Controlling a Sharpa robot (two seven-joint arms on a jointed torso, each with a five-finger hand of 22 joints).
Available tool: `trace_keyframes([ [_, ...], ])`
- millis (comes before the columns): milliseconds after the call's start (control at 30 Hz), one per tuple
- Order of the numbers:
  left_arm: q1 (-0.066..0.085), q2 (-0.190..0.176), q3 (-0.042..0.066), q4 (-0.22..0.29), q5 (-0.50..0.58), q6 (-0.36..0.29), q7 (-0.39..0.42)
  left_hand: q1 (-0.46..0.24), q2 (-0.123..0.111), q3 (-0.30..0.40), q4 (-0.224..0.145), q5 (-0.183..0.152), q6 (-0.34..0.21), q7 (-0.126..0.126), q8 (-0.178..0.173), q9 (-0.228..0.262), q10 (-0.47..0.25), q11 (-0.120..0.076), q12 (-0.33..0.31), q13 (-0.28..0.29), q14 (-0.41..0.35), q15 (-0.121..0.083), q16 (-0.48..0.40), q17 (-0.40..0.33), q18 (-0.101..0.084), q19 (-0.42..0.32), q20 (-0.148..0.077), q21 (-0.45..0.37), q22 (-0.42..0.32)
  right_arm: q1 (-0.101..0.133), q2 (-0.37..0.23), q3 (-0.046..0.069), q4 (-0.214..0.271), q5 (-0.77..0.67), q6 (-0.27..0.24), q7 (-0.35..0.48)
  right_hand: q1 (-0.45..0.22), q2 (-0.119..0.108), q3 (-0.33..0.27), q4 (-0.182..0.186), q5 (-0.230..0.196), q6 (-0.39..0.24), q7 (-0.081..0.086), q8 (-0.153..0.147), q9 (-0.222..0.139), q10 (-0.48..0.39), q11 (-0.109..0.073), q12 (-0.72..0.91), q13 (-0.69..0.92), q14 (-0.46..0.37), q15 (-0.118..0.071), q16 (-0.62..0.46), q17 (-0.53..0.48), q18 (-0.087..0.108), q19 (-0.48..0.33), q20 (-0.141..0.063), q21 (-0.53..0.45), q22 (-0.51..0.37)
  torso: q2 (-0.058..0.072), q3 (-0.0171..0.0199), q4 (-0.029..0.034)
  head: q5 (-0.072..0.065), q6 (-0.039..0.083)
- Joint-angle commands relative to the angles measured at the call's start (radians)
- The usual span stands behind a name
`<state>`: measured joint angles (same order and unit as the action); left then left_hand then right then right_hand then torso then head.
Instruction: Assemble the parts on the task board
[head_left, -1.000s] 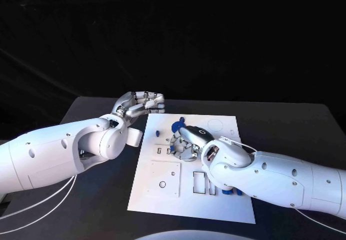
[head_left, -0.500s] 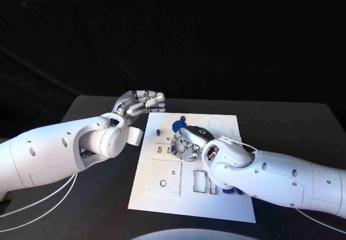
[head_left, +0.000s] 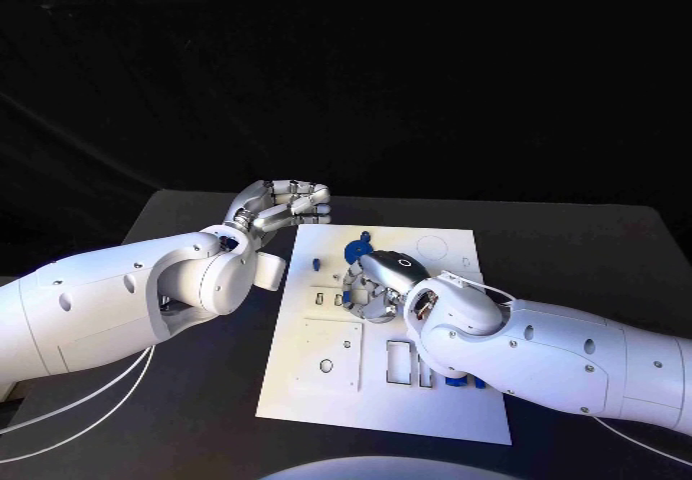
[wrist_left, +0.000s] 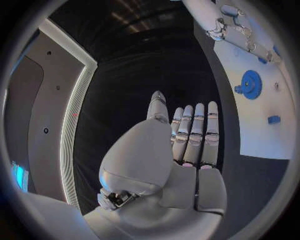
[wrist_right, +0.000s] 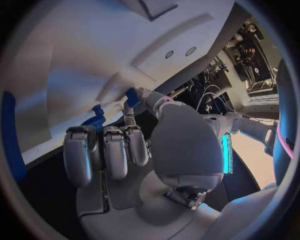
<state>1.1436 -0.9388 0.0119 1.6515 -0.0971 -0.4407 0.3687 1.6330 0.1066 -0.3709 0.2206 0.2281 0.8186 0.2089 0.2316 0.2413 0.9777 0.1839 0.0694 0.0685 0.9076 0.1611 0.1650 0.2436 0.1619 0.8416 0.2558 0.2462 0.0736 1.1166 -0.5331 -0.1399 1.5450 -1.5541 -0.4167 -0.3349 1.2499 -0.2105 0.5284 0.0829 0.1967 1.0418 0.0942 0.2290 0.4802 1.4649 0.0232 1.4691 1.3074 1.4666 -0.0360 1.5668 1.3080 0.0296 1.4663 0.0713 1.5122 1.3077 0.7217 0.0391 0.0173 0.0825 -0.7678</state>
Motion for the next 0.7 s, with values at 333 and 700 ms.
trace_keyframes([
  [333, 0.001, 0.001, 0.001, 0.001, 0.002, 0.017, 0.003, -0.001, 0.009, -0.003, -0.004, -0.004, -0.009, 0.019, -0.006, 0.001, -0.009, 0.001, -0.003, 0.000, -0.006, -0.003, -0.006, 0.001, 0.016, 0.001, 0.005, -0.006, -0.001, -0.004, -0.002, -0.002, 0.000, -0.030, 0.021, -0.022, -0.015, -0.019, -0.008, -0.002, -0.013, -0.015, 0.005, -0.012, -0.005, 0.014, -0.001, -0.015, 0.138, 0.104, -0.003, 0.004, 0.263, -0.010, 0.054, -0.001, -0.004, 0.220, 0.000, -0.0004, 0.0000, 0.001, -0.001],
  [700, 0.001, 0.001, 0.001, 0.000, 0.002, 0.017, 0.003, -0.001, 0.009, -0.003, -0.004, -0.004, -0.009, 0.019, -0.006, 0.001, -0.009, 0.001, -0.003, 0.000, -0.006, -0.003, -0.006, 0.001, 0.016, 0.001, 0.005, -0.006, -0.001, -0.004, -0.001, -0.002, -0.001, -0.031, 0.019, -0.018, -0.026, -0.032, -0.014, -0.001, -0.016, -0.034, 0.013, -0.025, -0.010, 0.009, 0.006, -0.021, 0.133, 0.104, 0.003, 0.004, 0.263, -0.010, 0.052, 0.004, -0.007, 0.219, 0.000, -0.0007, -0.0007, 0.000, 0.000],
])
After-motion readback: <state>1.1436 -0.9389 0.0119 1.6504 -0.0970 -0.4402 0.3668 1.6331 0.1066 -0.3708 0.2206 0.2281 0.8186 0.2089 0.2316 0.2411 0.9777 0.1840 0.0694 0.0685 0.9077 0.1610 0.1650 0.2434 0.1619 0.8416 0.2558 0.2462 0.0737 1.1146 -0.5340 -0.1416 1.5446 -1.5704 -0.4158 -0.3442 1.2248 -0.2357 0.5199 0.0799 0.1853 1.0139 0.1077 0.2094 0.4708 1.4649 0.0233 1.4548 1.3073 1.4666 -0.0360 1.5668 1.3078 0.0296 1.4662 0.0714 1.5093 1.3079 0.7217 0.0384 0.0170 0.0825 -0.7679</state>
